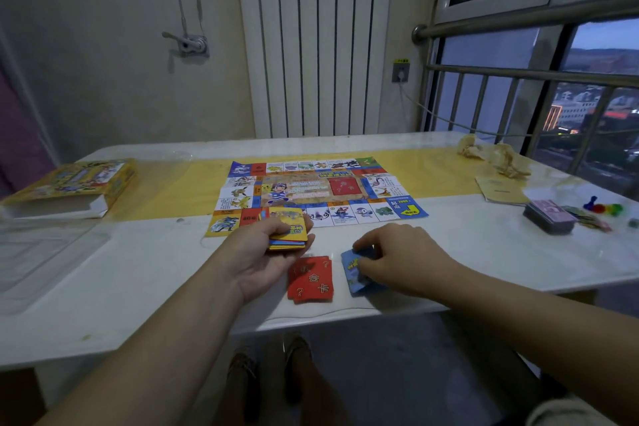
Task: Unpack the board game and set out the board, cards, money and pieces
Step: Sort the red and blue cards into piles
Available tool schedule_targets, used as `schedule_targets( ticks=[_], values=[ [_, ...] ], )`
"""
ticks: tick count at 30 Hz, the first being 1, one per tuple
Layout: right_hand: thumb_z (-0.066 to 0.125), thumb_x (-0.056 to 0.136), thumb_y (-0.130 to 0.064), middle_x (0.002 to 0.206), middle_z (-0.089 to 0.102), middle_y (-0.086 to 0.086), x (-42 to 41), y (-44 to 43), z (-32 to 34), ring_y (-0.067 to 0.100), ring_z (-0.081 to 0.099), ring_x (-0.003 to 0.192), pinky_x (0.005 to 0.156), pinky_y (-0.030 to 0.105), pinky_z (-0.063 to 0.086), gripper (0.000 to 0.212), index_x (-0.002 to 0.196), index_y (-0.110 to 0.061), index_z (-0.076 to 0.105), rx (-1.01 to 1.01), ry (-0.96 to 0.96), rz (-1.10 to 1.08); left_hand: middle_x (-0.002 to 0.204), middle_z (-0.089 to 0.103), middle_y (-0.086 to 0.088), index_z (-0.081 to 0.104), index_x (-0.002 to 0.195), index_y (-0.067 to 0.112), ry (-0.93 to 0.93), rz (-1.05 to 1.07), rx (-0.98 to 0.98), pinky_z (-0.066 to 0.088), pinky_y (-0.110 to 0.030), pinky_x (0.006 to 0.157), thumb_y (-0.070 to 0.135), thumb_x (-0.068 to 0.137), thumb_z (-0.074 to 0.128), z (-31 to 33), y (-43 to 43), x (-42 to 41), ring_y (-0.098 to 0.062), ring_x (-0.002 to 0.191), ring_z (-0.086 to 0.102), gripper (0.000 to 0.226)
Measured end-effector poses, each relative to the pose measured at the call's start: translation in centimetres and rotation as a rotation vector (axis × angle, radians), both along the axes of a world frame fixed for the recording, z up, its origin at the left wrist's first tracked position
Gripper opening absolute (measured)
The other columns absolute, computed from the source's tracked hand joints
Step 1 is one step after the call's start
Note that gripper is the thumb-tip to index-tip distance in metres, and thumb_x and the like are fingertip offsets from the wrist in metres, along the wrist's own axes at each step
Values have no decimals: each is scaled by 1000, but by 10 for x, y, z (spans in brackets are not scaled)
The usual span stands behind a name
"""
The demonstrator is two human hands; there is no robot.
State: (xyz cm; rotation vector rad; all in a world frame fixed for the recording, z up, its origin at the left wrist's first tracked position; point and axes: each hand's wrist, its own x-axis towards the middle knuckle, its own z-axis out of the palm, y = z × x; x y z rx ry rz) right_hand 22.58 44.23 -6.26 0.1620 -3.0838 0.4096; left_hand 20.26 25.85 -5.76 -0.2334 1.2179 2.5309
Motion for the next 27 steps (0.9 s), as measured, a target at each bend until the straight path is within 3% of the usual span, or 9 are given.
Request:
schedule_targets(
  ticks=[3, 5, 8, 10, 15, 18, 20, 23, 27],
  values=[
    [50, 90, -50, 118, 63, -8, 0, 3, -3, 12, 54, 106, 95, 35, 32, 36, 123, -38, 58, 217, 18, 29, 101, 66, -27, 51, 105, -4, 47, -38, -52, 57, -41, 75, -7, 92, 42, -1, -1, 1, -32, 92, 66, 16],
    [53, 88, -52, 113, 63, -10, -1, 7, 1, 11, 54, 104, 94, 33, 33, 37, 122, -39, 58, 211, 85, 42, 103, 67, -25, 52, 112, -2, 92, -63, -113, 60, -35, 63, -7, 88, 50, -2, -2, 2, -30, 88, 69, 24],
    [58, 89, -44, 80, 56, -11, -3, 6, 19, 5, 52, 75, 69, 22, 39, 36, 121, -29, 62, -244, 226, 79, 89, 70, -16, 57, 111, 3, 190, -116, -272, 56, -28, 52, -8, 83, 57, -3, 4, 11, -22, 68, 69, 31],
    [61, 86, -43, 84, 61, -10, -4, 2, 34, 2, 56, 76, 63, 17, 41, 36, 115, -21, 64, -566, 165, 94, 85, 70, -12, 57, 112, 7, 260, -172, -345, 56, -28, 55, -8, 80, 61, -2, 10, 17, -20, 67, 68, 35],
    [72, 81, -23, 71, 65, -4, -2, -1, 47, -1, 54, 55, 51, 12, 42, 22, 97, -10, 68, -631, -17, 139, 75, 71, -5, 58, 103, 11, 332, -193, -371, 54, -23, 50, -5, 82, 62, 2, 20, 24, -14, 61, 68, 26],
    [70, 83, -16, 79, 67, 8, -3, 10, 50, 11, 59, 69, 58, 20, 46, 15, 96, -13, 64, -670, -38, 96, 72, 71, -5, 59, 100, 10, 312, -171, -293, 52, -23, 47, -1, 87, 57, 2, 21, 23, -13, 58, 68, 17],
    [66, 84, -5, 84, 67, 17, -3, 18, 50, 20, 62, 75, 66, 30, 50, 17, 100, -10, 60, -806, -111, 101, 68, 70, -6, 59, 98, 9, 303, -152, -267, 51, -22, 45, -3, 88, 54, 3, 22, 21, -12, 54, 66, 17],
    [60, 85, 5, 85, 66, 10, 1, 27, 55, 22, 66, 82, 70, 31, 56, 25, 104, -12, 59, -922, -177, 111, 72, 70, -9, 59, 102, 6, 298, -122, -236, 53, -23, 46, -5, 89, 52, 4, 26, 18, -14, 55, 66, 19],
    [50, 86, 16, 91, 58, 7, 1, 41, 60, 17, 63, 84, 67, 26, 58, 28, 90, -9, 61, -1106, -79, -40, 91, 71, -19, 57, 104, 7, 275, -65, -205, 57, -26, 54, -4, 90, 50, 3, 28, 12, -21, 71, 71, 19]
  ],
)
